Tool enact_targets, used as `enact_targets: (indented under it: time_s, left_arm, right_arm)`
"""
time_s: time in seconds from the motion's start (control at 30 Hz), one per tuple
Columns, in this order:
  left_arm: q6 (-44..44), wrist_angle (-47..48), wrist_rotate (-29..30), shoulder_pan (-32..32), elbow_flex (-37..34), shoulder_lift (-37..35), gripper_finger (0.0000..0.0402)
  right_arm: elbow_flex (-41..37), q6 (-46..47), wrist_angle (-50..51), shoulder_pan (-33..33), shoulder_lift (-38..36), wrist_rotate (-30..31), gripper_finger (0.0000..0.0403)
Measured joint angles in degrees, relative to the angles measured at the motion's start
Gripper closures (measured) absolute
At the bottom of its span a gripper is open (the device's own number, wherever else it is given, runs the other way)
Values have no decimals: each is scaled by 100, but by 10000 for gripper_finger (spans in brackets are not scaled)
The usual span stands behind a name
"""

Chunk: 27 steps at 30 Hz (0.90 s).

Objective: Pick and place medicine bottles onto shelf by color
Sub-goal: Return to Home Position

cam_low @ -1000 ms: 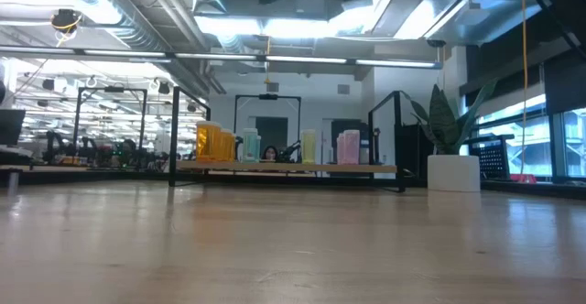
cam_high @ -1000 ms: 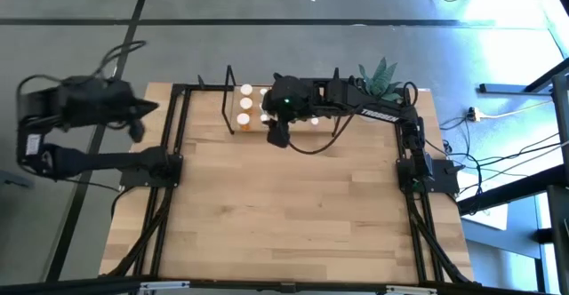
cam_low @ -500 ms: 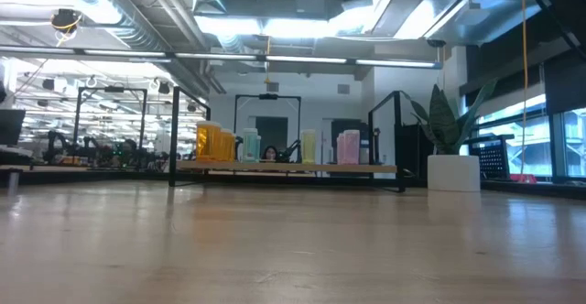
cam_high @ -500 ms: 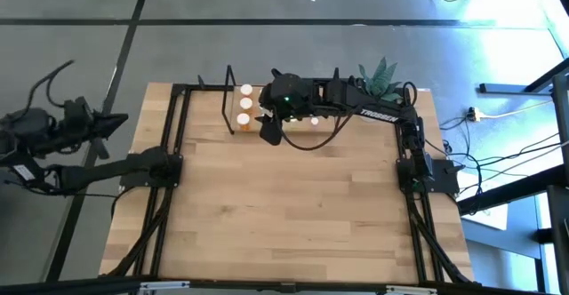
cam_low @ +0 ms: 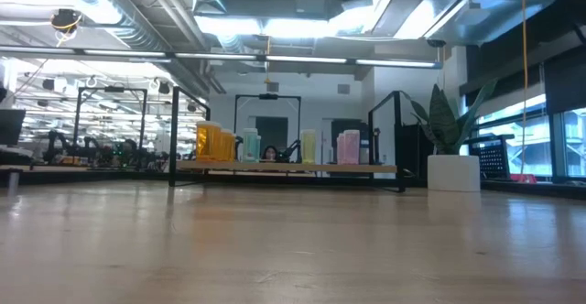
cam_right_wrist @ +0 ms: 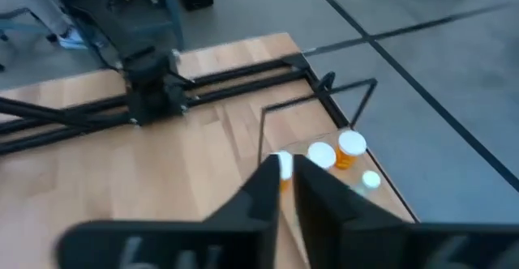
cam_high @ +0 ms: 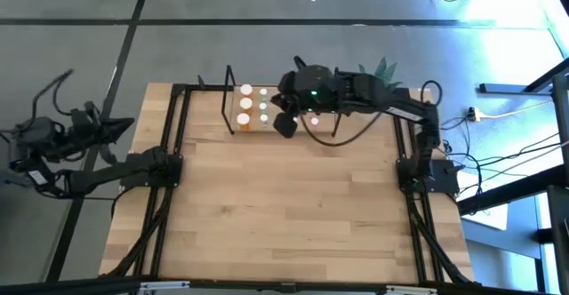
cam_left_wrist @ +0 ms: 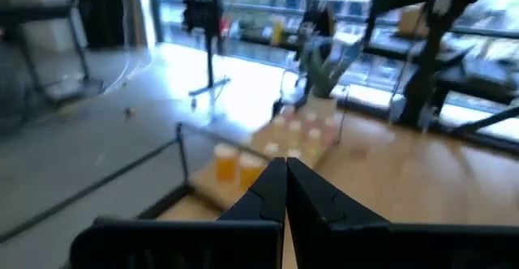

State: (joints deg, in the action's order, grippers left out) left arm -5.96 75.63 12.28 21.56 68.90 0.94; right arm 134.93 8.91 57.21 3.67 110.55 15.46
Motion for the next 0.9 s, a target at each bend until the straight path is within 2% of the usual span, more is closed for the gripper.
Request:
enact_targets:
  time_s: [0.07, 0.23, 0.47, 0.6, 0.7, 0.77, 0.9]
  left_arm:
    - [182, -427, -168, 3, -157, -47, 401]
    - [352, -1008, -723, 0, -704, -54, 400]
    - [356, -1668, -1166, 2, -1688, -58, 399]
    - [312, -2220, -1190, 2, -2316, -58, 400]
    - [219, -2800, -1305, 2, -2837, -55, 399]
    - [207, -2990, -1450, 2, -2886, 5, 400]
    - [424, -3706, -1716, 2, -3118, 77, 399]
  right_arm:
    - [0, 6, 81, -67, -143, 0, 391]
    - [0, 138, 391, -267, -535, 31, 392]
    - [-2, 279, 1430, -684, -916, 841, 396]
    - [-196, 669, 2135, -883, -1117, 1385, 400]
    - [-621, 955, 2343, -996, -1382, 1720, 399]
    - [-1111, 1118, 2282, -1070, -1750, 1913, 400]
    - [-2691, 1426, 1577, -1228, -2786, 2005, 400]
